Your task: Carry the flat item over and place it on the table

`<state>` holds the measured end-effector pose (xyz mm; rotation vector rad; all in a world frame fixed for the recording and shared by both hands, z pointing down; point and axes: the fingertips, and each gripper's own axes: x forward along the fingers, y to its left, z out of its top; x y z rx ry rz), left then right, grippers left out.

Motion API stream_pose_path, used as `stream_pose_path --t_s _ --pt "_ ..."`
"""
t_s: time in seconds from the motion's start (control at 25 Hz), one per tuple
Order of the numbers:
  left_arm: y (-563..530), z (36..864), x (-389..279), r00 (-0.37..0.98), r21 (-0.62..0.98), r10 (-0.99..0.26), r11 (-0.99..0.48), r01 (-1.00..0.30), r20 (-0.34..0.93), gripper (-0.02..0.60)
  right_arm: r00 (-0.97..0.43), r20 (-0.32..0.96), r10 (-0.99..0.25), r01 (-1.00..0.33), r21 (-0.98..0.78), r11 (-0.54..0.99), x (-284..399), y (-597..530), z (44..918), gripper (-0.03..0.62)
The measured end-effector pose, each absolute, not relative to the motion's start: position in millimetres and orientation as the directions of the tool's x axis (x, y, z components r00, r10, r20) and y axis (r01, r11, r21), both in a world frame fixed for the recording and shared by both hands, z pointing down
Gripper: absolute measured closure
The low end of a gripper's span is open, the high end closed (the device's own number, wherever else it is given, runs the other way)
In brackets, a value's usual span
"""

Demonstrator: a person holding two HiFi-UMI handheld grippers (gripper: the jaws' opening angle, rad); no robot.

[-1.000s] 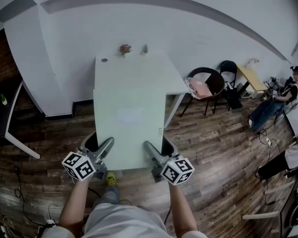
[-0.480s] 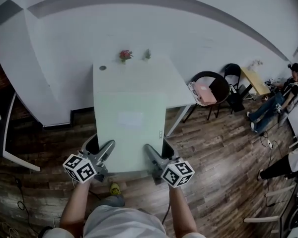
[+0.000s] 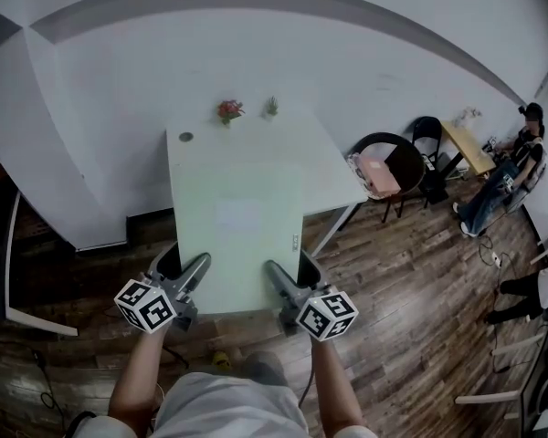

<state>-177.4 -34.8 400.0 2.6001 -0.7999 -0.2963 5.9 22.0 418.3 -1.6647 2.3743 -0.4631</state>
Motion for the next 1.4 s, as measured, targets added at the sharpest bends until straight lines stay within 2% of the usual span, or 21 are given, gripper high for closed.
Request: stream_pose_path --t_s 0.52,1.4 --pt "-89 393 -153 0.825 0.426 -0.556 -0.774 -0.469 -0.101 0.247 -0.321 -0.005 -0.947 -0.888 -0.346 0.303 29 -29 411 0.247" --pt "-290 417 -44 0.789 0.447 -0.614 -0.717 -0.535 -0.041 0.247 -0.388 0.036 -0.921 -0.850 -0.401 0.343 141 -241 439 0.247"
